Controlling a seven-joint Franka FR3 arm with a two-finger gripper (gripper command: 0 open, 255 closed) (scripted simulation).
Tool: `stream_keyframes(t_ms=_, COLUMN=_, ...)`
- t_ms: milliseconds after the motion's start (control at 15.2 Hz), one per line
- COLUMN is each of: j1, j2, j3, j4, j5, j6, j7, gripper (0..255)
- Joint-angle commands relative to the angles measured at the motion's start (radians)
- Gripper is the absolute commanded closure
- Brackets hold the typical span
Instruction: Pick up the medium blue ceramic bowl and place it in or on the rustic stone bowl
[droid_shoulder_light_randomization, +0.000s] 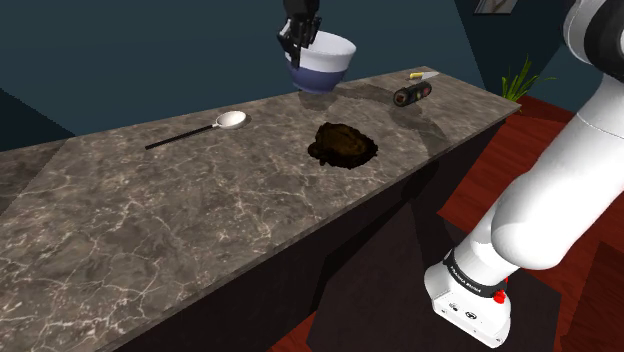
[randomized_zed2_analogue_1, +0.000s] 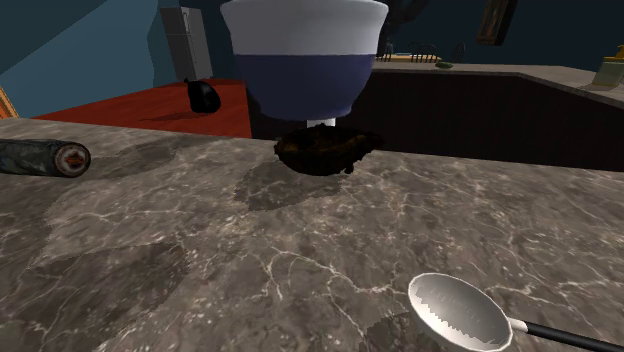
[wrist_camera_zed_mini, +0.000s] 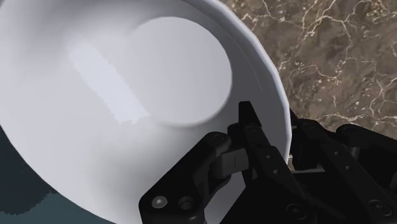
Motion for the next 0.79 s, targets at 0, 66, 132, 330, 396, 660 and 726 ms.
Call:
stream_keyframes(t_ms=0, j1=0.004, j2=-0.078, j3=0.005, j4=-0.083, j5=0.017, j6=0.006, j7=0.010, gripper=255)
stream_keyframes(t_ms=66, j1=0.007, j2=-0.116, j3=0.007, j4=-0.121, j5=0.026, j6=0.006, j7=0.014, gripper=255)
stream_keyframes(t_ms=132, j1=0.010, j2=-0.154, j3=0.009, j4=-0.158, j5=0.035, j6=0.006, j7=0.018, gripper=255)
stream_keyframes(t_ms=330, j1=0.023, j2=-0.263, j3=0.015, j4=-0.256, j5=0.062, j6=-0.004, j7=0.029, gripper=255)
stream_keyframes(t_ms=396, j1=0.028, j2=-0.299, j3=0.017, j4=-0.286, j5=0.071, j6=-0.010, j7=0.032, gripper=255)
stream_keyframes(t_ms=660, j1=0.048, j2=-0.410, j3=0.023, j4=-0.386, j5=0.098, j6=-0.021, j7=0.047, gripper=255)
stream_keyframes(t_ms=726, j1=0.048, j2=-0.413, j3=0.023, j4=-0.402, j5=0.099, j6=-0.008, j7=0.049, gripper=255)
